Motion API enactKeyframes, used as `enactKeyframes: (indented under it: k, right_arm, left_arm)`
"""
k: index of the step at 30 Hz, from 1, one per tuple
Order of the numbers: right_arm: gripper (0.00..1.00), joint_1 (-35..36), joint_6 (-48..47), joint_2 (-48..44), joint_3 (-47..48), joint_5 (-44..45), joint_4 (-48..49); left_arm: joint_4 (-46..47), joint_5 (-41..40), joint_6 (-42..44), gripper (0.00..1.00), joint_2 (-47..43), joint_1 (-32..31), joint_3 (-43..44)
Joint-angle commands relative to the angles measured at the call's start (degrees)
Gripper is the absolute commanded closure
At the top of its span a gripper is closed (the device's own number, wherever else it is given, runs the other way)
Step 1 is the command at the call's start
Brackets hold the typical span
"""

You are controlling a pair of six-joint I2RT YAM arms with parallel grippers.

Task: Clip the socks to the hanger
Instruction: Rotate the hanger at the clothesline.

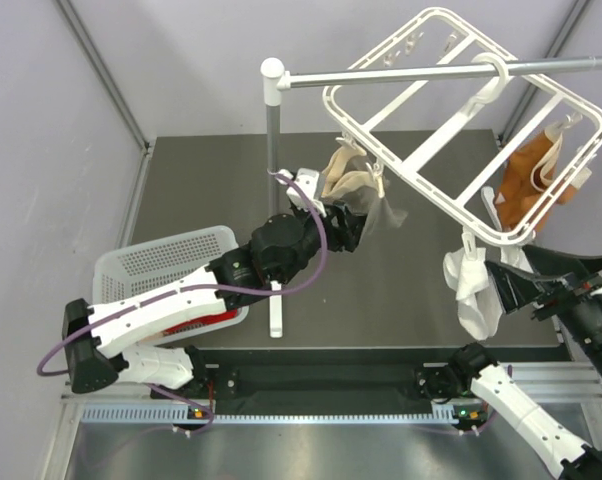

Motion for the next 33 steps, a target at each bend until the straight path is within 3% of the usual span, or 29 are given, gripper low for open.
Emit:
enactKeyframes:
  k: [1,2,4,7,10,24,28,33]
  right_arm:
    - [0.16,0.2,-1.1,-0.6,2.1,4.0,-1.4]
    - [0.16,0.2,-1.2,-0.6,2.3,4.6,-1.4]
    - [0.16,0.2,-1.4,-0.6,2.7,5.3,-1.4]
    - [0.15,0.3,-1.9,-0.6,2.9,5.8,-1.3]
    - [0.15,0.4,-2.0,-0.6,2.9,6.3,-1.2]
    - [0.12,0.7,-2.5,0.6,2.9,3.8,-0.7]
    - [0.11,0.8,-2.9,0.6,3.6,4.3,-1.7]
    - [0.1,1.2,-4.3,0.2,5.6,6.8,-3.5]
  left_arm:
    - [3.3,5.0,3.5,0.31,2.0,-0.2,2.4]
    - [3.9,5.9,3.4,0.34,2.6,-0.3,2.3]
    - [4.7,7.8,2.8,0.53,3.0,-0.3,2.1]
    - [5.0,9.5,1.8,0.74,3.1,-0.4,1.9]
    - [5.3,10.5,0.5,0.82,3.2,-0.8,1.7]
    - [10.2,15.7,-3.4,0.86,15.1,-6.8,8.4]
    - [9.0,15.0,-2.4,0.88,21.1,-12.0,13.5]
    - [8.4,12.7,-2.5,0.86,20.8,-14.9,13.5]
